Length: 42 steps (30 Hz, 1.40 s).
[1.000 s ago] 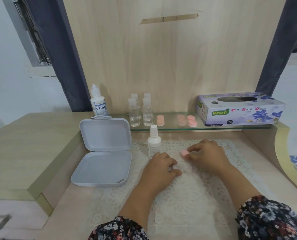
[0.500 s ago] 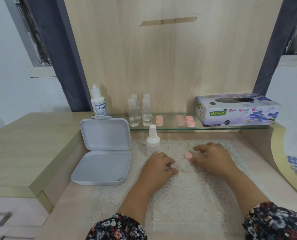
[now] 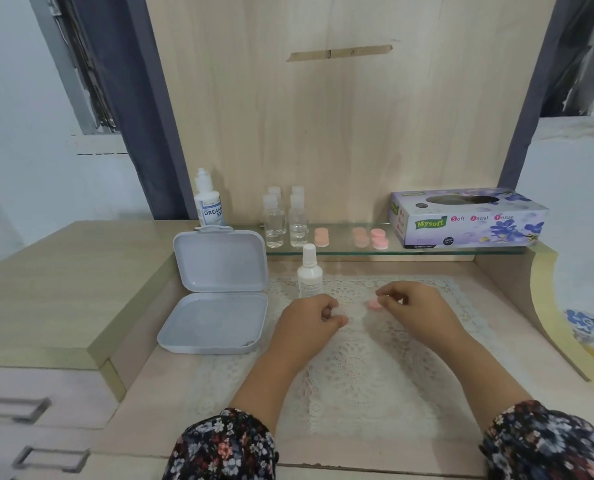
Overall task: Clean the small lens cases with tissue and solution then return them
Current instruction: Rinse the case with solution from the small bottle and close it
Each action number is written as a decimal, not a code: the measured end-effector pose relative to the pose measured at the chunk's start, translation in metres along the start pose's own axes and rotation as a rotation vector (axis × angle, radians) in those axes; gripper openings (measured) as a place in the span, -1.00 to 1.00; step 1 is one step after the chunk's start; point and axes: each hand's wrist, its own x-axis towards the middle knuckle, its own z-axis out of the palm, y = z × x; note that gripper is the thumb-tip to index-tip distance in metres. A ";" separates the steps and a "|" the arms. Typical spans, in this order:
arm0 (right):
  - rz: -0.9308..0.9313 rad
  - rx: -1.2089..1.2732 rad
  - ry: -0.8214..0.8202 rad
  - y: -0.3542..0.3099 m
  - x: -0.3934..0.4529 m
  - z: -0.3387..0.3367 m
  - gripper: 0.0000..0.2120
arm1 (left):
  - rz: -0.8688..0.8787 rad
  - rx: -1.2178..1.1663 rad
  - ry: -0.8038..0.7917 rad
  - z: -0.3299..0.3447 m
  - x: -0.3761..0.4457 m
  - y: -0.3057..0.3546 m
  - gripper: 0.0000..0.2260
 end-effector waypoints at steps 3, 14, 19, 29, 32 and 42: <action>-0.030 0.019 -0.021 -0.014 -0.002 0.006 -0.87 | -0.030 -0.031 0.030 -0.014 -0.004 -0.002 -0.71; -0.129 -0.006 -0.168 -0.074 -0.009 0.045 -0.83 | 0.008 0.179 0.218 -0.097 -0.013 -0.035 -0.75; -0.182 -0.016 -0.215 -0.092 -0.015 0.062 -0.82 | 0.101 0.360 0.191 -0.120 -0.014 -0.058 -0.73; -0.196 -0.030 -0.226 -0.098 -0.015 0.070 -0.82 | 0.439 0.735 0.094 -0.130 -0.013 -0.076 -0.65; -0.196 -0.026 -0.219 -0.097 -0.015 0.070 -0.82 | 0.474 0.755 0.083 -0.131 -0.014 -0.076 -0.65; -0.163 -0.010 -0.209 -0.085 -0.015 0.064 -0.82 | 0.303 0.614 0.218 -0.123 -0.018 -0.075 -0.77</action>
